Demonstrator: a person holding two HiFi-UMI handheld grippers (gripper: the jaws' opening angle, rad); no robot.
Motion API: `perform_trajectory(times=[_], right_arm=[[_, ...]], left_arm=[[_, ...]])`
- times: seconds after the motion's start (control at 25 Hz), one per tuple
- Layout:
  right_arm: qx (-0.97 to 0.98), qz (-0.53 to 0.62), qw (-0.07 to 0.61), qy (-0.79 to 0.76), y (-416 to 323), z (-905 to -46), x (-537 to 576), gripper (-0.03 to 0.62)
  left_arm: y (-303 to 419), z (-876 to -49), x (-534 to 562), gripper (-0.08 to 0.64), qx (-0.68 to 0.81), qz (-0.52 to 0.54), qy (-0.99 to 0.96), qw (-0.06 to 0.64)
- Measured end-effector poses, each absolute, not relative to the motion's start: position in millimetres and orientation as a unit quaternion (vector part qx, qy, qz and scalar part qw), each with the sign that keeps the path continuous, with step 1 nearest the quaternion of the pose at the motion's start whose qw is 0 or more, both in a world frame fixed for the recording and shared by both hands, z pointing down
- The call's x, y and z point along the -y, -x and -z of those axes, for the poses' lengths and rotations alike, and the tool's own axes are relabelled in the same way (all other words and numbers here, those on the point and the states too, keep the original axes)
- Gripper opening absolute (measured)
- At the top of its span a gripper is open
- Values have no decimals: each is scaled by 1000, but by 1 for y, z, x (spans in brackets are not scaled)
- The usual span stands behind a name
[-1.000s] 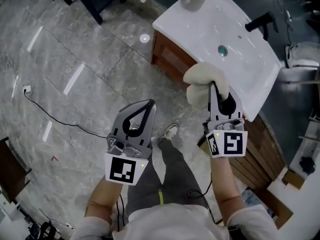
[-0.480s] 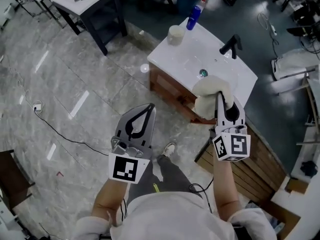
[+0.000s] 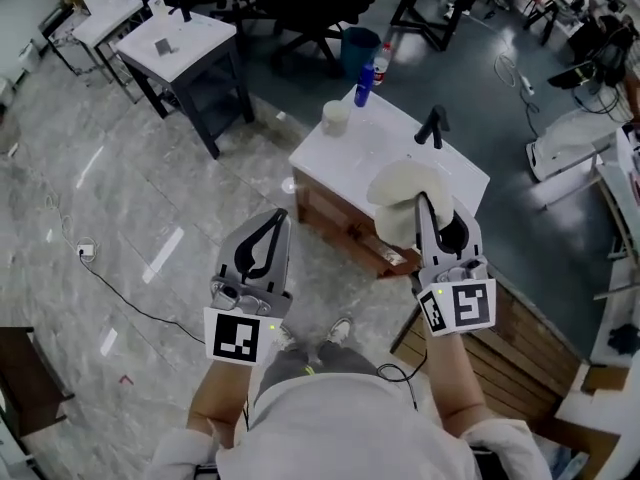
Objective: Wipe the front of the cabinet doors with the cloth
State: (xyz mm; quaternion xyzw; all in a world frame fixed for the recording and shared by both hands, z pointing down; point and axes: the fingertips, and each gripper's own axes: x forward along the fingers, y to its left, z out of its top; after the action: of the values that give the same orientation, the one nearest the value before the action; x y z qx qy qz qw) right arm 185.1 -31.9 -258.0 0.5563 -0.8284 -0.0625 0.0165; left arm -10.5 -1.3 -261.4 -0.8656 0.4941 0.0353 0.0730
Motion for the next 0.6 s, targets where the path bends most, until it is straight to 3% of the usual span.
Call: perform_trajectory(times=[0.6], right_arm=[[861,84,-45,-499,-164,330,-53,75]], left_arm=[[48,326,-41,18,-520,-60,842,128]])
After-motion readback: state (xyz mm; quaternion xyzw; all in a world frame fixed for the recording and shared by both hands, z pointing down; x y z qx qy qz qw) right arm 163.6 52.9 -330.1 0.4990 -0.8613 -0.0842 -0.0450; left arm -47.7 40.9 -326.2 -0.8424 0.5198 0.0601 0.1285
